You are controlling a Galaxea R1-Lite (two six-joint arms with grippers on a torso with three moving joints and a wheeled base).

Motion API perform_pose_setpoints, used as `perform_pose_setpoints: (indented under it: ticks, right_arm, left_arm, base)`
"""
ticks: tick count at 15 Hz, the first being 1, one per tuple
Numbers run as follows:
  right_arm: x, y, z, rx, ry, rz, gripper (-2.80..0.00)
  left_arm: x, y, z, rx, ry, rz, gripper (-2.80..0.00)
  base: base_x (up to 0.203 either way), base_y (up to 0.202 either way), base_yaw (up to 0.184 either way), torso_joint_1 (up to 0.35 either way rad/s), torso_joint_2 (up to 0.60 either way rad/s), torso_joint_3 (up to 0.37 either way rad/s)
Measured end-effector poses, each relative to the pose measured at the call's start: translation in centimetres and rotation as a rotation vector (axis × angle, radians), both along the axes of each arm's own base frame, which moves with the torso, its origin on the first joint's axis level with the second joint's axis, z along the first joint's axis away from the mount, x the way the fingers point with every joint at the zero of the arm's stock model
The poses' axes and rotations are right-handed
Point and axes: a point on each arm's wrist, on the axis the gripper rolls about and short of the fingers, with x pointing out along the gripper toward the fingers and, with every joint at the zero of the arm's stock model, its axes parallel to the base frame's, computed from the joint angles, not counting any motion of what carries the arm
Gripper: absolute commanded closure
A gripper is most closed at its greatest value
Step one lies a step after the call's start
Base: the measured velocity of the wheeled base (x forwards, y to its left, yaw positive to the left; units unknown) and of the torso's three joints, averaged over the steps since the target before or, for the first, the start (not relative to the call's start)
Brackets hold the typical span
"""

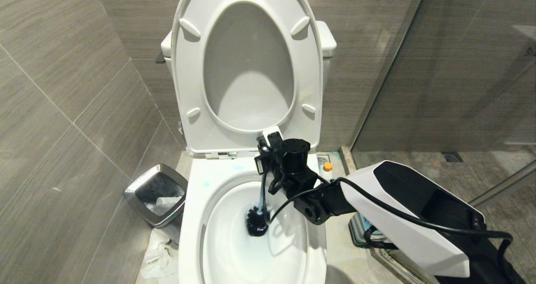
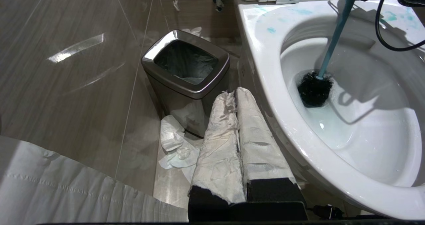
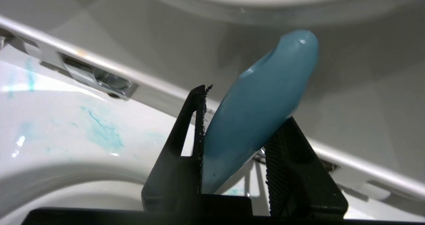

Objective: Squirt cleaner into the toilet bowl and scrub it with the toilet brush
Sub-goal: Scrub the toilet bowl

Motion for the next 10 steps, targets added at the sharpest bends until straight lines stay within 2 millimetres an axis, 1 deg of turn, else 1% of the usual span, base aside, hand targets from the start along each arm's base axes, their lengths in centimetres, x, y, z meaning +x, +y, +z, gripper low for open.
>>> perform_pose_setpoints:
  ticks: [3, 6, 8, 10]
  right_arm:
    - [0.0, 0.0, 0.0, 0.005, 0.000, 0.005, 0.00]
    - [-0.5, 0.3, 0.7, 0.047, -0.046, 0.015, 0.00]
    - [-1.9, 0.7, 1.5, 0.052, -0.049, 0.038, 0.00]
    - [-4.0, 0.7, 2.4, 0.032, -0.025, 0.067, 0.00]
  left_arm:
    - [0.0, 0.0, 0.0, 0.000, 0.000, 0.000, 0.00]
    - [0.0, 0.0, 0.0, 0.000, 0.000, 0.000, 0.00]
    - [0.0, 0.0, 0.0, 0.001, 0.001, 0.000, 0.00]
    - [0.0, 0.0, 0.0, 0.000, 0.001, 0.000, 0.00]
  base:
    - [0.000, 0.000, 0.000, 0.000, 0.00, 0.000]
    - [0.000, 0.000, 0.000, 0.000, 0.00, 0.000]
    - [0.000, 0.000, 0.000, 0.000, 0.00, 0.000]
    - [0.000, 0.000, 0.000, 0.000, 0.00, 0.000]
